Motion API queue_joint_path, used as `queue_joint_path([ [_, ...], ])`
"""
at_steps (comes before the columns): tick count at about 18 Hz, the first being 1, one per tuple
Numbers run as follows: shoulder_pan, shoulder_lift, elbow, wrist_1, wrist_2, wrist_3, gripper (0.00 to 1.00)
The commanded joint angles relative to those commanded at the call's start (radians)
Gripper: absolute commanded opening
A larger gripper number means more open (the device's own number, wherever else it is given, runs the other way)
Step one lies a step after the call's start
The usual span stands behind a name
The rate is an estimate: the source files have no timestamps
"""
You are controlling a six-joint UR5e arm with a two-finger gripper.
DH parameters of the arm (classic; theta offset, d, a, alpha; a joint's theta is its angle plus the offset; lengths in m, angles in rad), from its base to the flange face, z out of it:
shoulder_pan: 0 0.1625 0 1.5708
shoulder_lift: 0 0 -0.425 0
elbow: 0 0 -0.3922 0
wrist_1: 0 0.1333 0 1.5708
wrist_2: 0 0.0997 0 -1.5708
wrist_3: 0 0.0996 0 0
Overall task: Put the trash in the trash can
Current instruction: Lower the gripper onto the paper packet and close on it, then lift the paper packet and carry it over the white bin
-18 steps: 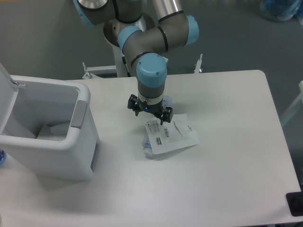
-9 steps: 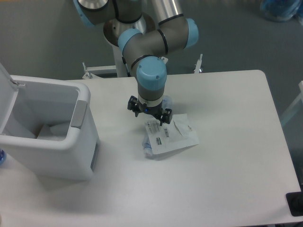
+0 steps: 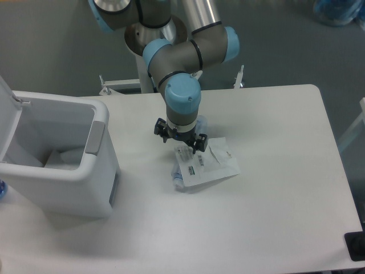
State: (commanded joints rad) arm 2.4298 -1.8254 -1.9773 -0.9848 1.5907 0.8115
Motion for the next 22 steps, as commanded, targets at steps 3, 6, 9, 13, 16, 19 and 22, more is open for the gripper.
queue_joint_path([
  [3, 0.0, 0.0, 0.003, 0.002, 0.0, 0.0, 1.0],
  [6, 0.0, 0.0, 0.009, 0.0, 0.0, -0.003, 0.81],
  [9, 0.0, 0.003, 0.009, -0.002, 0.0, -0.003, 0.46],
  [13, 0.0, 0.002, 0.012, -0.002, -0.002, -0.003, 0.19],
  [16, 0.0, 0.003, 0.015, -0.003, -0.002, -0.003, 0.07],
  [19, 0.0, 0.011, 0.026, -0.005, -0.005, -0.002, 0.02],
  [22, 0.0, 0.009, 0.047, -0.006, 0.0, -0.003, 0.0],
])
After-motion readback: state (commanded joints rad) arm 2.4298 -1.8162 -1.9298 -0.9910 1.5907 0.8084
